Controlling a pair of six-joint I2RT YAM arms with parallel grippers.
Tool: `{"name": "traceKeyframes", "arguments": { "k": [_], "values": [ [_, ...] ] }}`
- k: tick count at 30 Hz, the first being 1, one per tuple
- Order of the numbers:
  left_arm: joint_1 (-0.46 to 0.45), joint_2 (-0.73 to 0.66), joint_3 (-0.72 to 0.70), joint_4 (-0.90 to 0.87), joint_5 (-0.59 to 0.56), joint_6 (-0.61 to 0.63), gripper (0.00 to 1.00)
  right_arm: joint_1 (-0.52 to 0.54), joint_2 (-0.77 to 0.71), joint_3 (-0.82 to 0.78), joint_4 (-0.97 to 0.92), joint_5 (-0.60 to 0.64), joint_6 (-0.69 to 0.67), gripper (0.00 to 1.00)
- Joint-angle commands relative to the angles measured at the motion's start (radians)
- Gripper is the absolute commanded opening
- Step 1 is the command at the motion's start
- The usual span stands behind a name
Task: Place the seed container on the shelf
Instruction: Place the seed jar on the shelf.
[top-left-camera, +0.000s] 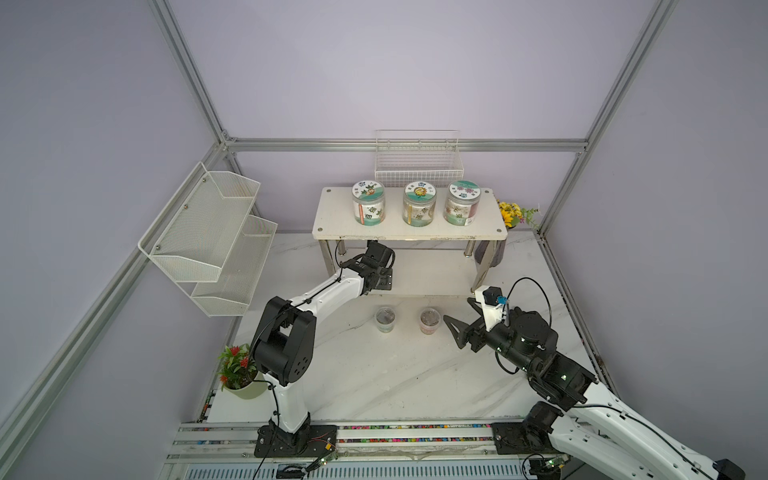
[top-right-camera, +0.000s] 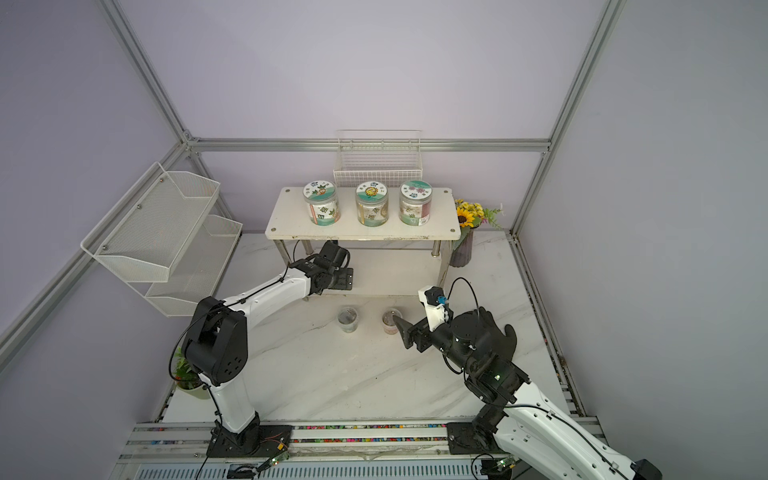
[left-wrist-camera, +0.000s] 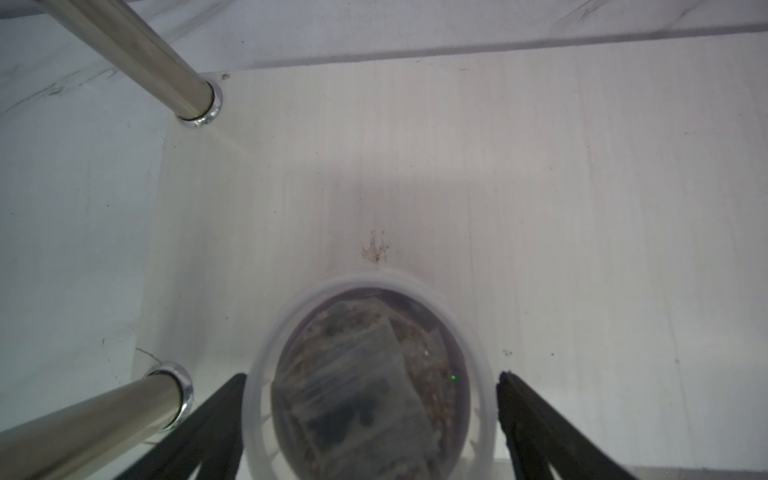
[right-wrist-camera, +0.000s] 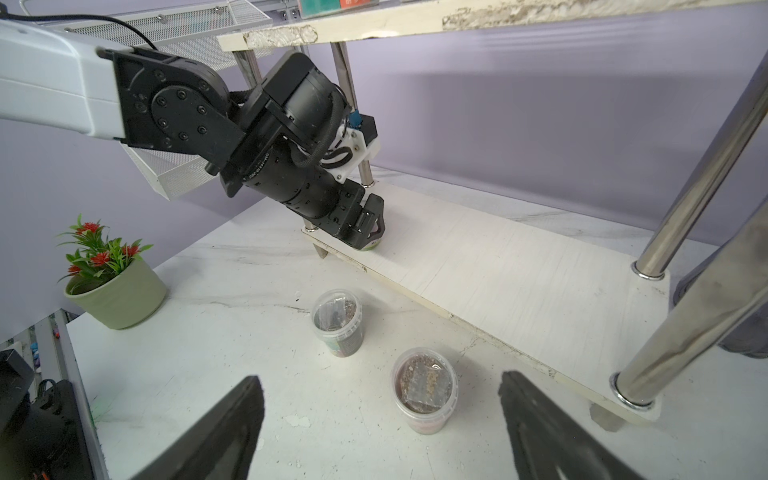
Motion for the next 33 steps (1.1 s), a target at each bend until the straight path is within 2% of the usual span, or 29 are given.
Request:
{"name": "traceKeyframes", "arguments": {
  "k": [1,14,20,33],
  "values": [
    [0.007,-0.043,0.004,0.009,-0.001,0.012,0.95,0.003,-0.007,0.008,0.003,0.011,-0.005,0.92],
    [-0.008,-0.170,-0.255,0.260,0.003,0.044,0.93,0.003,0.004,0.004,0.021,0.005,-0.001,0.92],
    [-0.007,-0.139,-0.263,0.310,0.002,0.054,0.80,0.003,0.020,0.013,0.023,0.000,-0.002,0.92],
    [-0.007,-0.091,-0.230,0.317,-0.023,0.049,0.68,0.003,0.044,0.023,0.028,-0.004,-0.014,0.92]
  ]
}}
